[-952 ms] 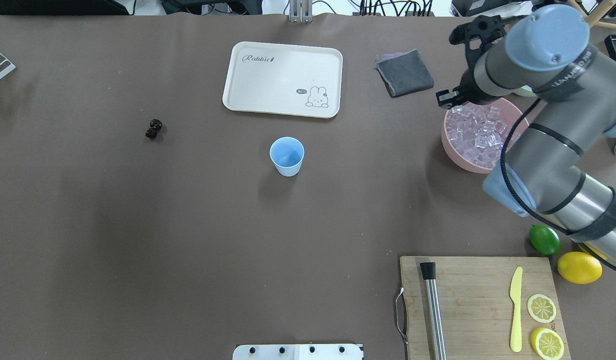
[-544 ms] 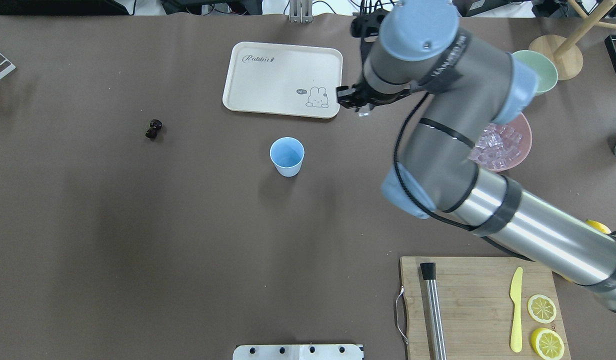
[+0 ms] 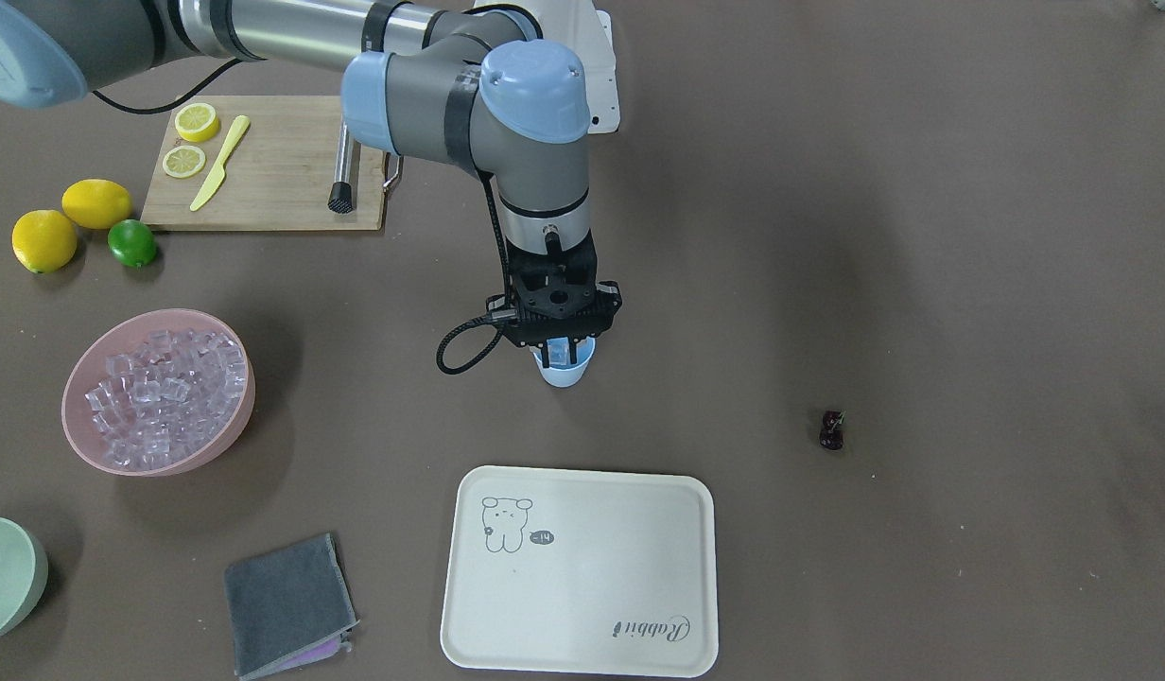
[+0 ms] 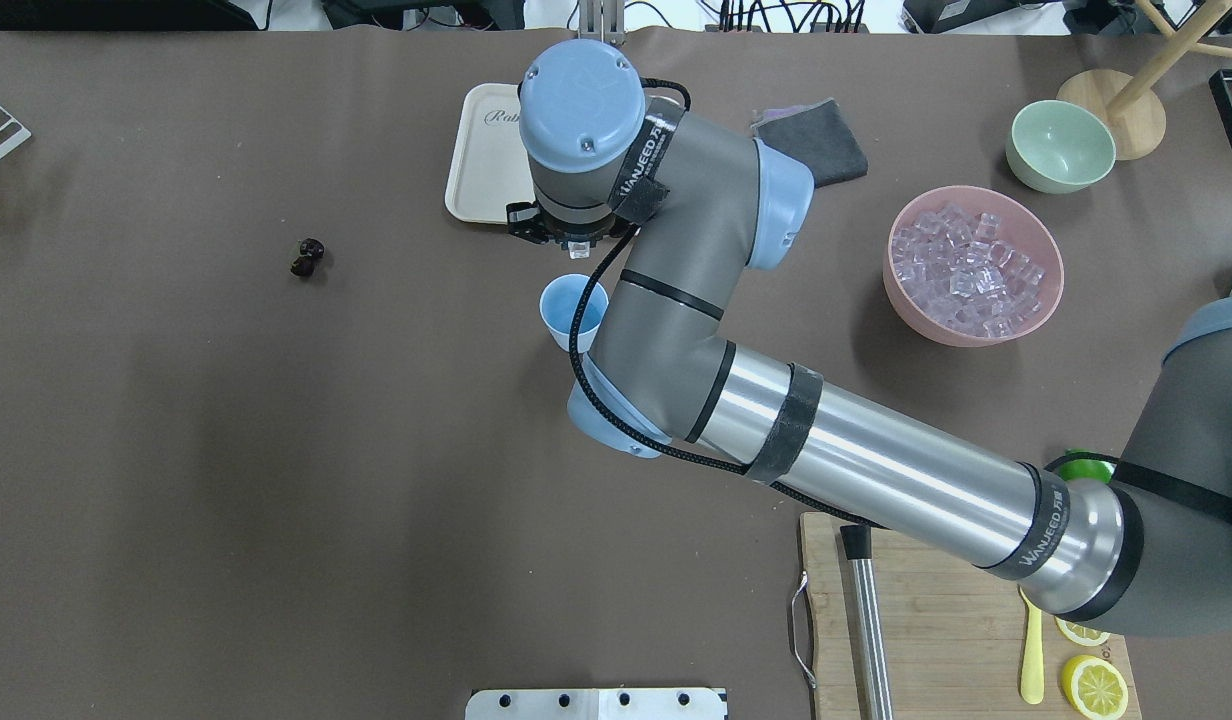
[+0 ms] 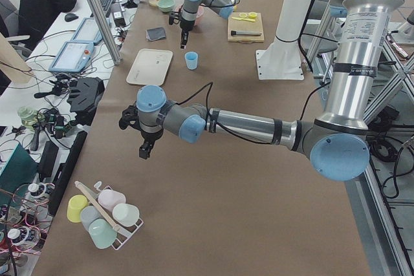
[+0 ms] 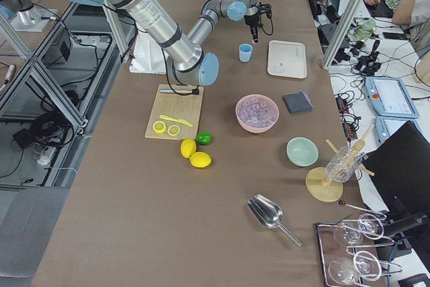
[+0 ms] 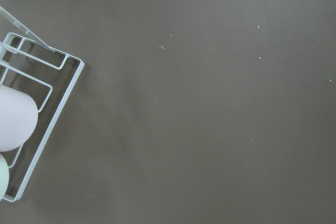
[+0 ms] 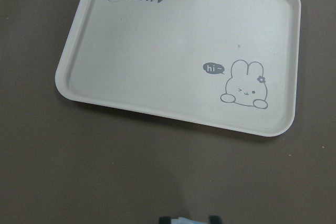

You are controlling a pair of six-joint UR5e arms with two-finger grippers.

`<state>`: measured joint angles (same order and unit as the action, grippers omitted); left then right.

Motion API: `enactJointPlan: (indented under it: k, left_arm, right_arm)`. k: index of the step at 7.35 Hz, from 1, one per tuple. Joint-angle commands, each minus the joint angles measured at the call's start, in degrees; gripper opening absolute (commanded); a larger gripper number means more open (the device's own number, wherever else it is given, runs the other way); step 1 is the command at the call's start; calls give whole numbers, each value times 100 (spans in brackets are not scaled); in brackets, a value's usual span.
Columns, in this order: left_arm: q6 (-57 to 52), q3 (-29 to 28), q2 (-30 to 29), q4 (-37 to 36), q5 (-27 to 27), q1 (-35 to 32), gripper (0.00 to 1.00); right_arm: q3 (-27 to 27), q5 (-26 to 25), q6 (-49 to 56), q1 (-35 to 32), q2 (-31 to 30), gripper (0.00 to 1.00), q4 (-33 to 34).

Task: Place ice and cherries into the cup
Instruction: 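Carry the ice cube with the right gripper over the light-blue cup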

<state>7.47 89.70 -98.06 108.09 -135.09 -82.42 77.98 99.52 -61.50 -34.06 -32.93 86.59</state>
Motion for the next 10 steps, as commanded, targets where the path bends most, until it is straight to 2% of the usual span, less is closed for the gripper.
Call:
enactJointPlan:
  k: [1, 4, 5, 7, 8, 9, 10]
  left_arm:
    - [9, 12, -3, 1, 0, 15, 98]
    - [0, -49, -3, -7, 9, 15, 98]
    - [9, -49, -12, 1, 9, 15, 98]
    - [17, 21, 6, 1, 9, 16, 98]
    - [17, 30, 15, 1, 0, 15, 98]
    - [17, 56, 23, 1, 9, 15, 98]
    - [9, 30, 15, -7, 9, 24, 98]
  right_arm:
    - [-143, -46, -11, 118, -20, 0, -108]
    - [-46, -169, -169, 242, -100, 0, -81]
    - [-38, -187, -169, 251, -178, 36, -90]
    - [15, -248, -195, 304, -197, 99, -90]
    - [102, -240, -221, 304, -257, 100, -81]
    - [512, -144, -169, 191, -423, 100, 49]
    - [1073, 205, 144, -167, -756, 100, 512]
